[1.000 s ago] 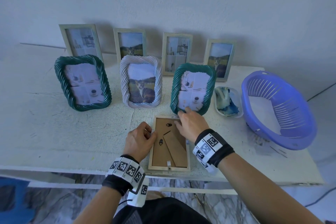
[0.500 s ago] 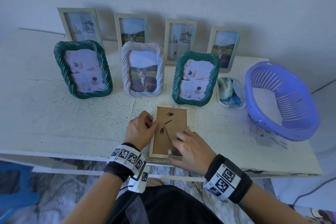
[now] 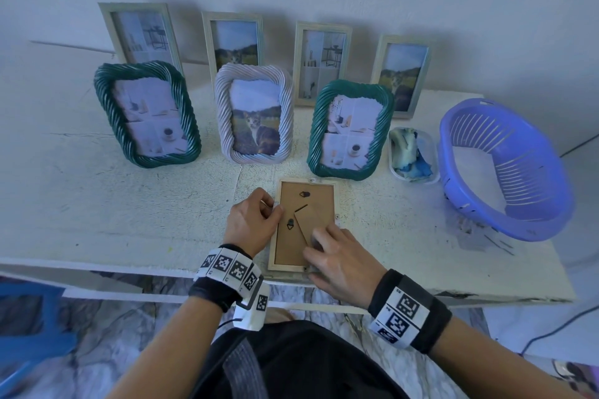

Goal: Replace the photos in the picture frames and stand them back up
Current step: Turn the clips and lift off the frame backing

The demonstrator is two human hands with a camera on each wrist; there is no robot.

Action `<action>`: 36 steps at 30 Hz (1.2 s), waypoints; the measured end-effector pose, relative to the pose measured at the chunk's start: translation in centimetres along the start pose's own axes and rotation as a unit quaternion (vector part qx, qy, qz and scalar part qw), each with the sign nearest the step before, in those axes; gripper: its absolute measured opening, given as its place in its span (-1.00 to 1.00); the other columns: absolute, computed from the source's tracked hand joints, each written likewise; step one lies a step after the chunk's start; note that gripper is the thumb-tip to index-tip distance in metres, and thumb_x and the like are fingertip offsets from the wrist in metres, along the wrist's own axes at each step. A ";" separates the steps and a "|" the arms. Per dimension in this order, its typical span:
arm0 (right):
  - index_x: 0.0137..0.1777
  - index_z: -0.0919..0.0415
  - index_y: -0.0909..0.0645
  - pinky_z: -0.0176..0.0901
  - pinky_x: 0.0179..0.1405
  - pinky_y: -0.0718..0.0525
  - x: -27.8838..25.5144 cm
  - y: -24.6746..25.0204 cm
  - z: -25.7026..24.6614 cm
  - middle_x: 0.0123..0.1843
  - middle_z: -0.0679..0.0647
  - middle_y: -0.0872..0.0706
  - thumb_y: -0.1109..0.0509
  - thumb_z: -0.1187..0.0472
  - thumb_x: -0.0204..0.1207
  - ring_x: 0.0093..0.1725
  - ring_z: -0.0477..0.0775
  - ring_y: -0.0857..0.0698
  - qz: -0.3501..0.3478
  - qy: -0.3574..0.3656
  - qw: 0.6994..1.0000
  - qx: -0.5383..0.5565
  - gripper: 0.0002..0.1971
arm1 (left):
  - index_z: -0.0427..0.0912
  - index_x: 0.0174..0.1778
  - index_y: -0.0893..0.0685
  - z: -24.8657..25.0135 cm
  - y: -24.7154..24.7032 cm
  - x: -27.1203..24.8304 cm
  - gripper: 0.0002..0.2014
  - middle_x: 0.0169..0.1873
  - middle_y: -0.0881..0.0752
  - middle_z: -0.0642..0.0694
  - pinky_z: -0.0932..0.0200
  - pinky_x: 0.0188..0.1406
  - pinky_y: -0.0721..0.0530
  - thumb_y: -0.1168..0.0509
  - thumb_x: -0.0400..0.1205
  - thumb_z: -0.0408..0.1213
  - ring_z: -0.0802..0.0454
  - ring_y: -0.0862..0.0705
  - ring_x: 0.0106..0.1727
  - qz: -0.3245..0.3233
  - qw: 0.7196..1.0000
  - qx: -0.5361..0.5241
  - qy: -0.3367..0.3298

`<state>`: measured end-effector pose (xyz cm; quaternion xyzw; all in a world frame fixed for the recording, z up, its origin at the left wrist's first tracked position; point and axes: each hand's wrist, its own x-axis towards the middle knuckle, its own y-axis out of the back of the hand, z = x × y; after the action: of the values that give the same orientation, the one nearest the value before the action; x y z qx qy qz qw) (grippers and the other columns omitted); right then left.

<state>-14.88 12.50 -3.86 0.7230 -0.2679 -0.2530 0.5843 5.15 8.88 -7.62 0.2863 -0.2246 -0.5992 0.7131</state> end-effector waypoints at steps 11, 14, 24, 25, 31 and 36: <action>0.02 0.11 -0.57 -0.07 -0.17 -0.59 -0.2 0.2 -0.4 -0.04 0.03 -0.54 -0.22 -0.26 0.48 -0.08 0.06 -0.50 0.006 -0.087 0.996 -0.003 -0.56 | -0.10 -0.16 -0.64 -0.1 0.2 -0.2 -0.82 -0.39 -0.68 0.08 0.32 -0.31 -0.55 -0.43 0.58 -0.09 0.17 -0.64 -0.31 0.002 1.000 -0.027 0.014; 0.15 0.07 -0.54 -0.04 -0.13 -0.58 0.5 0.5 0.4 0.03 0.07 -0.55 -0.09 -0.29 0.53 -0.04 0.10 -0.50 0.026 -0.144 0.989 -0.026 -0.52 | -0.07 -0.15 -0.65 -0.2 0.4 -0.3 -0.83 -0.38 -0.69 0.11 0.46 -0.37 -0.50 -0.42 0.59 -0.06 0.29 -0.63 -0.33 0.007 0.999 -0.039 0.015; 0.25 -0.01 -0.60 0.12 0.06 -0.47 3.2 0.3 -0.8 0.01 0.12 -0.55 -0.32 -0.10 0.49 0.03 0.23 -0.50 0.033 -0.214 0.976 -0.009 -0.63 | -0.08 -0.09 -0.69 -0.7 0.5 -0.3 -0.90 -0.38 -0.72 0.04 -0.05 -0.25 -0.79 -0.42 0.59 -0.15 0.05 -0.74 -0.35 -0.002 0.996 -0.086 0.021; 0.25 -0.01 -0.60 0.11 0.07 -0.46 3.4 0.4 -0.9 0.02 0.12 -0.53 -0.33 -0.08 0.49 0.04 0.21 -0.47 0.037 -0.223 0.974 0.001 -0.64 | -0.07 -0.08 -0.69 -0.8 0.5 -0.3 -0.90 -0.38 -0.72 0.04 -0.06 -0.25 -0.79 -0.42 0.59 -0.15 0.04 -0.74 -0.35 -0.001 0.996 -0.087 0.020; -0.13 0.03 -0.68 0.08 -0.04 -0.49 3.4 1.3 -1.2 -0.14 0.08 -0.50 -0.41 -0.04 0.31 -0.10 0.17 -0.47 0.072 -0.272 0.959 -0.041 -0.79 | -0.05 -0.08 -0.70 -1.1 0.4 -0.4 -0.91 -0.37 -0.73 0.04 -0.09 -0.30 -0.81 -0.43 0.59 -0.14 0.06 -0.75 -0.36 -0.003 0.996 -0.092 0.013; 0.06 -0.06 -0.68 0.08 0.05 -0.46 0.9 2.2 1.0 -0.06 0.08 -0.51 -0.34 -0.11 0.40 -0.02 0.14 -0.45 0.058 -0.292 0.954 -0.027 -0.71 | -0.03 -0.08 -0.70 -1.0 0.4 -0.5 -0.93 -0.37 -0.71 0.06 -0.08 -0.26 -0.80 -0.42 0.59 -0.16 0.04 -0.72 -0.34 -0.001 0.996 -0.093 0.016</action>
<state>-15.05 10.79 -1.95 0.5846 -0.4614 -0.4262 0.5136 6.00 9.55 -8.06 0.2286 -0.1556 -0.6136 0.7396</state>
